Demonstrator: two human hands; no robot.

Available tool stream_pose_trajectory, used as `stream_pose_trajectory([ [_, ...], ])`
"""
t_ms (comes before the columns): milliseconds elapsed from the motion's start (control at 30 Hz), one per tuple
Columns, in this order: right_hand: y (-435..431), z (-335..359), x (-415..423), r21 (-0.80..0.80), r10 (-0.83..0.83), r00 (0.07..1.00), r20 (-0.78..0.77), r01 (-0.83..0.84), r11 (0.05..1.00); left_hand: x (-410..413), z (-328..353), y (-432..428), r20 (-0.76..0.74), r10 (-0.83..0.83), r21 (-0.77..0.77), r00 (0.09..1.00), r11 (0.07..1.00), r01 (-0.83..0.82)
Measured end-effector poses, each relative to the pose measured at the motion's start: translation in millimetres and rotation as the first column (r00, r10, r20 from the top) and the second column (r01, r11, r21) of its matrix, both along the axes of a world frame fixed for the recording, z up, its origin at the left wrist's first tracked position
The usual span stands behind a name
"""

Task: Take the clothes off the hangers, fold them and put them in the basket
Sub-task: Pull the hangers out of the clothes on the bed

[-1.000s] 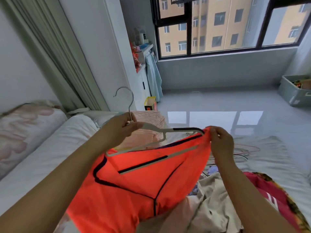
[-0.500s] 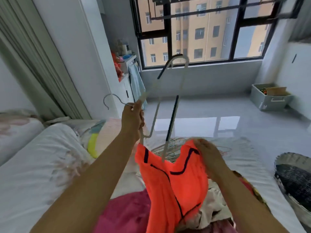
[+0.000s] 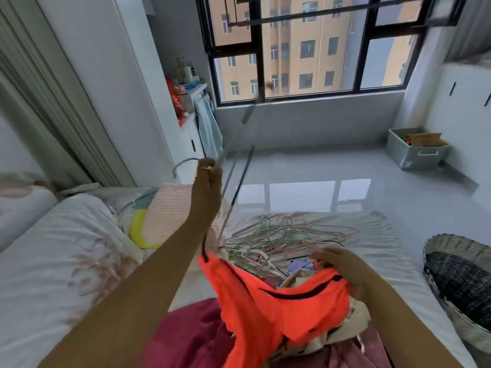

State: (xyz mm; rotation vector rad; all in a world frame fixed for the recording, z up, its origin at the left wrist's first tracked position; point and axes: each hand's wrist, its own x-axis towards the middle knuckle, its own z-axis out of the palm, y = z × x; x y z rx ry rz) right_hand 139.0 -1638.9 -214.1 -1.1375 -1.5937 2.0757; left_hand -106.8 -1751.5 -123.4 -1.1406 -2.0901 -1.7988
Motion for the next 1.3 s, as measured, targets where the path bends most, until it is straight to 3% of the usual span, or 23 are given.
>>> stream_pose_trajectory([
  [67,7.9,-8.2,5.1,-0.018,-0.038,0.999,0.023,0.039,0.999,4.1,-15.4,-4.5,-0.089,-0.008,-0.080,0.996,0.997,0.001],
  [133,11.4,-24.6,3.8,0.007,0.030,0.994,0.108,-0.031,0.999,10.9,-22.7,-1.1,-0.066,-0.002,-0.030,0.998,1.000,0.000],
  [267,25.8,-80.1,1.9,0.301,0.092,0.860,0.501,-0.273,0.914,14.9,-27.0,10.8,0.051,-0.135,-0.217,0.989,0.966,0.143],
  [300,29.4,-88.8,2.3,0.331,0.079,0.840,0.536,-0.295,0.896,15.1,-32.4,10.7,0.096,-0.161,-0.279,0.982,0.943,0.182],
  [367,31.7,-94.3,3.7,0.350,0.039,0.860,0.509,-0.248,0.903,13.4,-53.1,8.0,0.140,-0.167,-0.410,0.976,0.887,0.211],
  [467,24.2,-92.0,5.2,0.195,0.006,0.938,0.346,-0.078,0.978,8.1,-95.0,7.1,0.143,-0.209,-0.617,0.967,0.746,0.252],
  [567,20.7,-109.1,7.0,0.102,-0.024,0.946,0.322,-0.009,0.995,3.4,-136.6,9.4,0.205,-0.219,-0.676,0.954,0.673,0.300],
  [800,5.5,-176.6,14.3,-0.052,-0.008,0.939,0.344,0.028,0.998,-38.2,-187.4,65.2,0.333,-0.115,-0.697,0.936,0.638,0.327],
  [933,-1.8,-210.2,8.6,-0.045,-0.059,0.950,0.306,0.077,0.996,-90.0,-206.2,124.8,0.265,0.015,-0.730,0.964,0.656,0.191],
  [1033,-9.0,-244.8,-4.8,-0.065,-0.079,0.941,0.329,0.106,0.992,-96.0,-253.7,118.5,0.407,0.108,-0.715,0.907,0.655,0.244],
  [1067,-11.1,-255.2,-10.0,-0.071,-0.067,0.938,0.340,0.097,0.993,-88.5,-276.7,102.1,0.463,0.106,-0.717,0.880,0.628,0.302],
  [1200,-11.3,-275.6,-39.3,-0.090,-0.050,0.951,0.305,0.081,0.993,-32.8,-382.3,5.9,0.524,0.168,-0.830,0.835,0.323,0.455],
  [1300,-6.4,-290.2,-58.2,-0.092,-0.111,0.953,0.282,0.142,0.986,12.9,-430.3,-39.9,0.610,0.205,-0.790,0.766,0.236,0.566],
])
